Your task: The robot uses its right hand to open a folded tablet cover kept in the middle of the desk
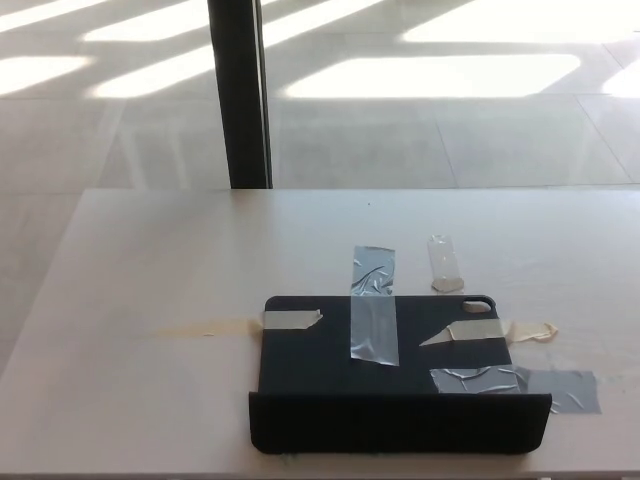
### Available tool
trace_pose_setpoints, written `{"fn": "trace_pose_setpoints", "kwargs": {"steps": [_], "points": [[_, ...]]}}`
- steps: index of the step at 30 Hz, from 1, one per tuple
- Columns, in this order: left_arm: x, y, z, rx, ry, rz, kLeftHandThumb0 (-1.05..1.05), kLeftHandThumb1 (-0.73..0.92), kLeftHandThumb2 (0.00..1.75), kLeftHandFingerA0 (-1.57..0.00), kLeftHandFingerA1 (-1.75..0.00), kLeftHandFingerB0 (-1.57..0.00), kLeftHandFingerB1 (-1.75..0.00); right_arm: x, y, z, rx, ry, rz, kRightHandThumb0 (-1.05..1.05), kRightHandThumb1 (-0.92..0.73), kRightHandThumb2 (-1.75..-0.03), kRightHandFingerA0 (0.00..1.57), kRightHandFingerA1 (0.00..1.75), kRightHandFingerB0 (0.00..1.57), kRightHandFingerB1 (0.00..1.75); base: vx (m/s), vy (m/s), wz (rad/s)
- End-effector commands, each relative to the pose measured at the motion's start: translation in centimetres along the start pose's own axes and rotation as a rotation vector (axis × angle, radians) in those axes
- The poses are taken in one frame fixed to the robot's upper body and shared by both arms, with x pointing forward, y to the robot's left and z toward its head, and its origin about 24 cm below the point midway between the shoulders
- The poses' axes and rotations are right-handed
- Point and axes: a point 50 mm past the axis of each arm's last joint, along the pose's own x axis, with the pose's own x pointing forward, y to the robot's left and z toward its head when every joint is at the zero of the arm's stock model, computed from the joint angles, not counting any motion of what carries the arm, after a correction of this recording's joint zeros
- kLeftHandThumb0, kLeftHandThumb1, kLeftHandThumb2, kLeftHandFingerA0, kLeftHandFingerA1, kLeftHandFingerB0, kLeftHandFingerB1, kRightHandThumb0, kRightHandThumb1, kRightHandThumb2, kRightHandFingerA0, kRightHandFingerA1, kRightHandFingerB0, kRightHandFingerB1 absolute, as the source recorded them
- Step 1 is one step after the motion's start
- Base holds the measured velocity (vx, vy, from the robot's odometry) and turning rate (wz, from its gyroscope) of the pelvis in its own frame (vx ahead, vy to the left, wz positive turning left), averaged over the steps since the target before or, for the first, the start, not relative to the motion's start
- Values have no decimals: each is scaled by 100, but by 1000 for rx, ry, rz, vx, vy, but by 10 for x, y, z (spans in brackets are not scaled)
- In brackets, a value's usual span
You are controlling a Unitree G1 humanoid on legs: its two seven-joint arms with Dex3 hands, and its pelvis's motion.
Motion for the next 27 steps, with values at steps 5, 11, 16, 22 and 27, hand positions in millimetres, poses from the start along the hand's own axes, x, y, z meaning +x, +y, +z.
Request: {"fn": "trace_pose_setpoints", "kwargs": {"steps": [5, 11, 16, 22, 27], "points": [[-1, 14, 4, -162, 6, 10, -89, 92, 69, -64, -75, -44, -61, -7, -41, 101, 260, -388, -149, -75, -91, -68, 71, 46, 40, 36, 0, 0, 0], [-2, 17, 0, -144, 14, 15, -88, 92, 69, -65, -76, -44, -61, -58, -1, 209, 108, -858, 87, -84, -76, -113, 59, 65, 34, 51, 0, 0, 0], [-2, 16, 2, -156, 12, 11, -87, 92, 69, -62, -76, -44, -60, -80, 40, 231, 2, -1012, 121, -69, -68, -112, 66, 64, 15, 41, 0, 0, 0], [-1, 15, 5, -154, 9, 6, -89, 69, 105, -65, -78, -44, -66, -115, 108, 270, -232, -1198, 273, -89, -77, -114, 58, 58, 37, 49, 0, 0, 0], [-1, 15, 6, -121, 2, 6, -91, 70, 107, -66, -77, -45, -66, -141, 143, 280, -423, -1359, 406, -89, -92, -72, 56, 47, 41, 36, 0, 0, 0]]}}
